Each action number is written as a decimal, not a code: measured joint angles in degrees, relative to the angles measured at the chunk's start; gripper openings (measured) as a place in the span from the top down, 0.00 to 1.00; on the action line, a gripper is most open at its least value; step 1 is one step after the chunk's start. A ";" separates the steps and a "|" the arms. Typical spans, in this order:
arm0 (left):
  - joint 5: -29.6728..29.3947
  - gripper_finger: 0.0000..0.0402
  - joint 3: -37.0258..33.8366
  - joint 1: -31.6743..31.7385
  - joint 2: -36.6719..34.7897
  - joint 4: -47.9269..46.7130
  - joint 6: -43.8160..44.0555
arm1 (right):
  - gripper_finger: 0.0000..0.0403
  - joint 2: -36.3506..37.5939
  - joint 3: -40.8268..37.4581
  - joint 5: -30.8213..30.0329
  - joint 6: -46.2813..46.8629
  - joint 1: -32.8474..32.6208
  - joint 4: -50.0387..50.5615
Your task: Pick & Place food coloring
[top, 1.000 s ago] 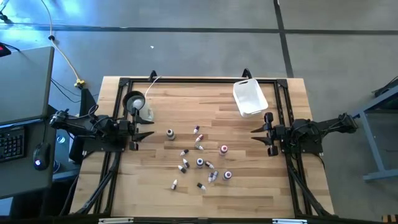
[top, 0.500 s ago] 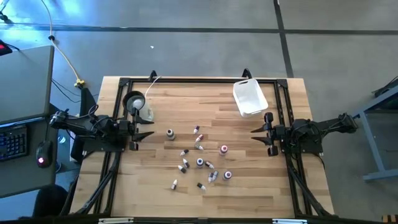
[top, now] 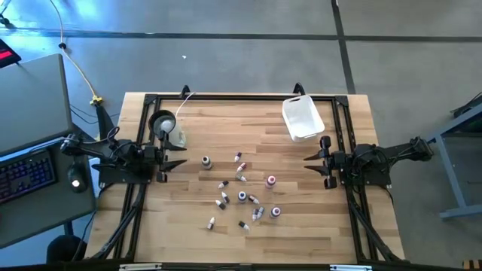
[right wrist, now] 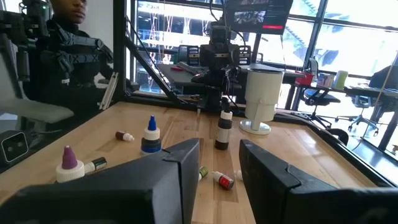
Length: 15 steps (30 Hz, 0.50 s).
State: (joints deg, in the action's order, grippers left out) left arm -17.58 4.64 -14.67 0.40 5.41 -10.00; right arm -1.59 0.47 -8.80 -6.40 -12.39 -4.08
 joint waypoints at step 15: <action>-0.11 0.54 -0.01 0.04 0.01 -2.29 0.00 | 0.73 0.00 0.00 0.02 0.00 -0.02 0.00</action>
State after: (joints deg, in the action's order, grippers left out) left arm -17.69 4.63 -14.63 0.40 3.12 -10.00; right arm -1.59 0.47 -8.78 -6.40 -12.40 -4.08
